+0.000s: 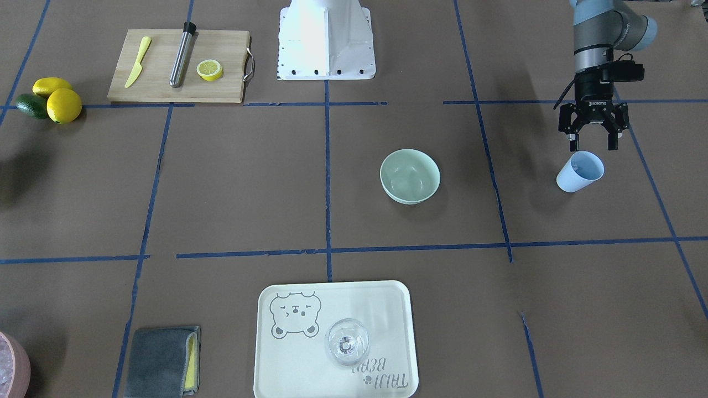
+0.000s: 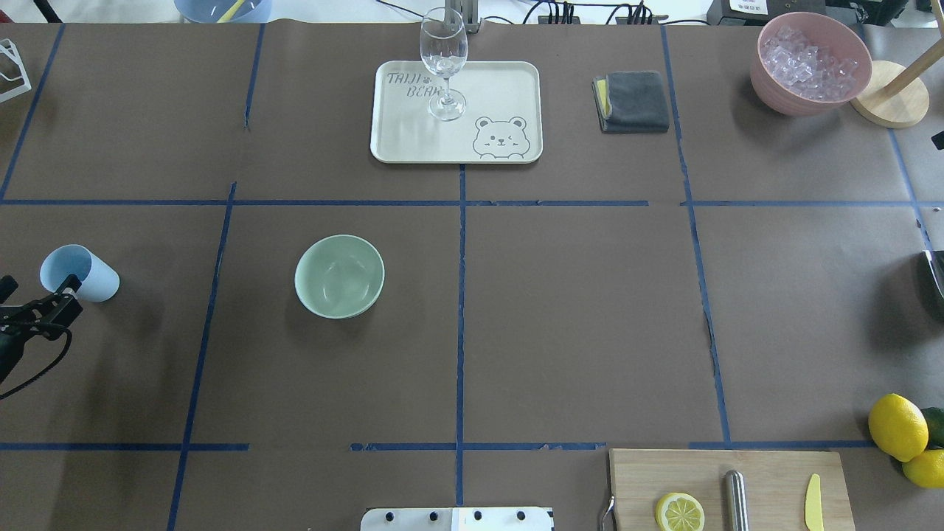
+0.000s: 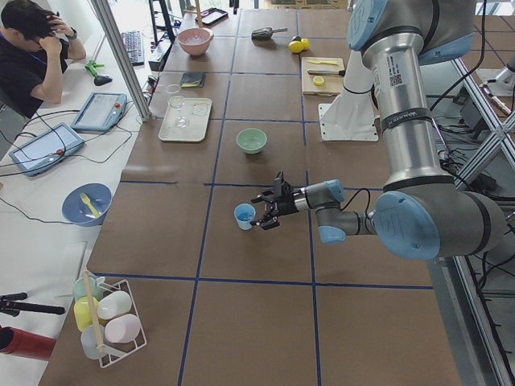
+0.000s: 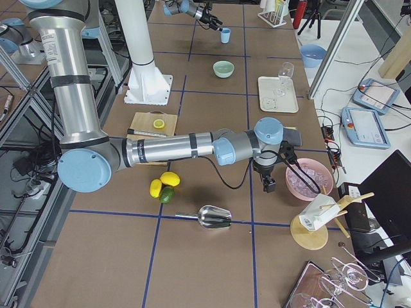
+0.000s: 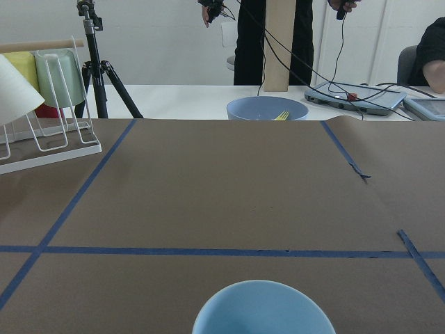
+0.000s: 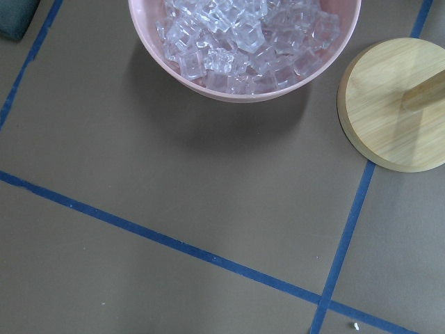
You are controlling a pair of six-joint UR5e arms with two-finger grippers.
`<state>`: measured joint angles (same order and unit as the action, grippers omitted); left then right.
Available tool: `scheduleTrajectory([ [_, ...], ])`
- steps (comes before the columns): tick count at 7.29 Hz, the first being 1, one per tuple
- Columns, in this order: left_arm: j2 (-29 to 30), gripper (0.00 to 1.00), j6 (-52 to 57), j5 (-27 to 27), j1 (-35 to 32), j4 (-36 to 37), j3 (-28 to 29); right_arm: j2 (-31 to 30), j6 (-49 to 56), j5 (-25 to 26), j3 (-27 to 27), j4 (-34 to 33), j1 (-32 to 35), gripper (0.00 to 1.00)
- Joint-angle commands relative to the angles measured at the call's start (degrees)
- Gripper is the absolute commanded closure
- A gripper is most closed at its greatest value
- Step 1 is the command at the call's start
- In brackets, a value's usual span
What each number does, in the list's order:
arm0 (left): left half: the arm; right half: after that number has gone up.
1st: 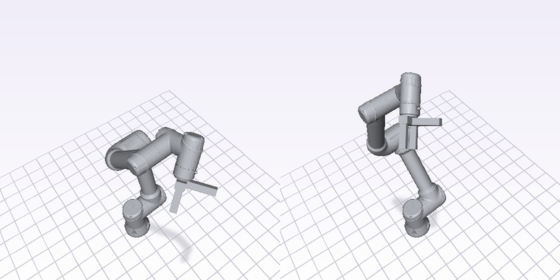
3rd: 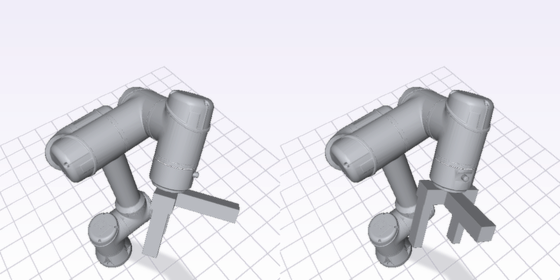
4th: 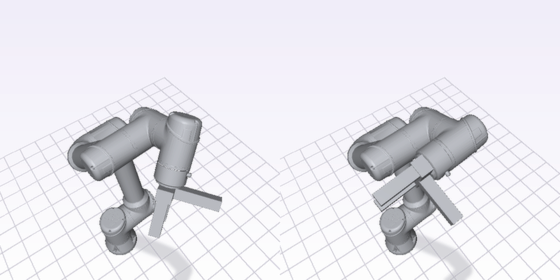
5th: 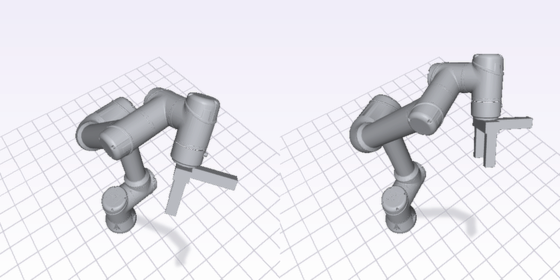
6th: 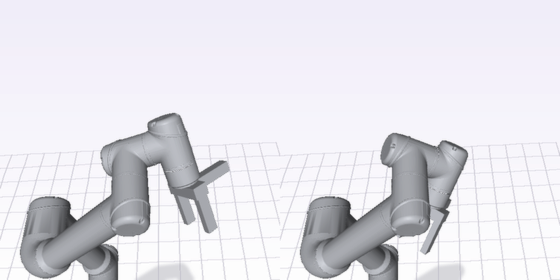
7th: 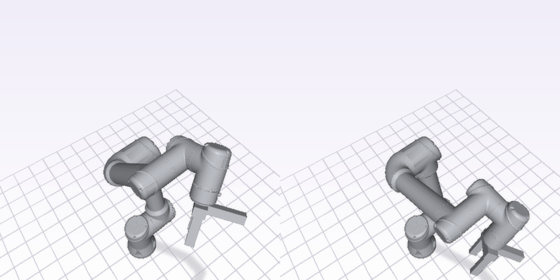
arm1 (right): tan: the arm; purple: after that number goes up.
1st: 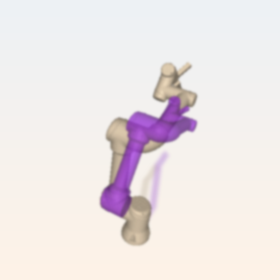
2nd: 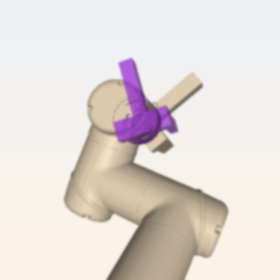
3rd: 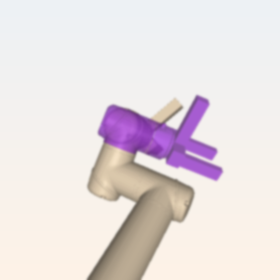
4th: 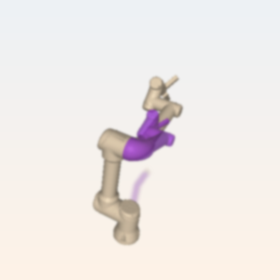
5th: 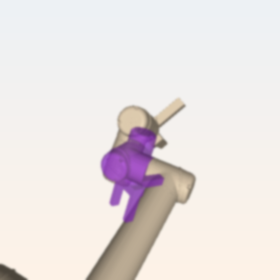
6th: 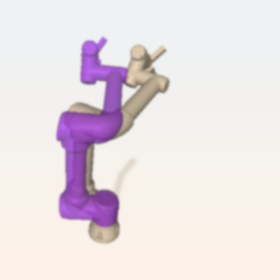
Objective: Pour ice into bowl
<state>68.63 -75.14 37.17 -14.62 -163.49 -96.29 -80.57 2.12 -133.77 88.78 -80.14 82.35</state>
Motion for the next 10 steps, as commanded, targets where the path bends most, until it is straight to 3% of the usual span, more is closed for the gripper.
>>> scheduleTrajectory([
  [1,2.38,0.00,-0.09,-1.92,0.29,0.01,2.76,-0.03,-0.01,0.00,-0.09,0.07,0.00,0.00],
  [7,11.33,0.04,0.17,-3.51,0.47,-0.51,13.30,0.15,-0.01,0.09,-0.27,-0.01,0.00,0.00],
  [10,12.32,0.04,-0.09,-2.89,-2.32,-0.34,14.29,0.59,-0.98,0.09,-0.18,0.08,0.00,0.00],
])
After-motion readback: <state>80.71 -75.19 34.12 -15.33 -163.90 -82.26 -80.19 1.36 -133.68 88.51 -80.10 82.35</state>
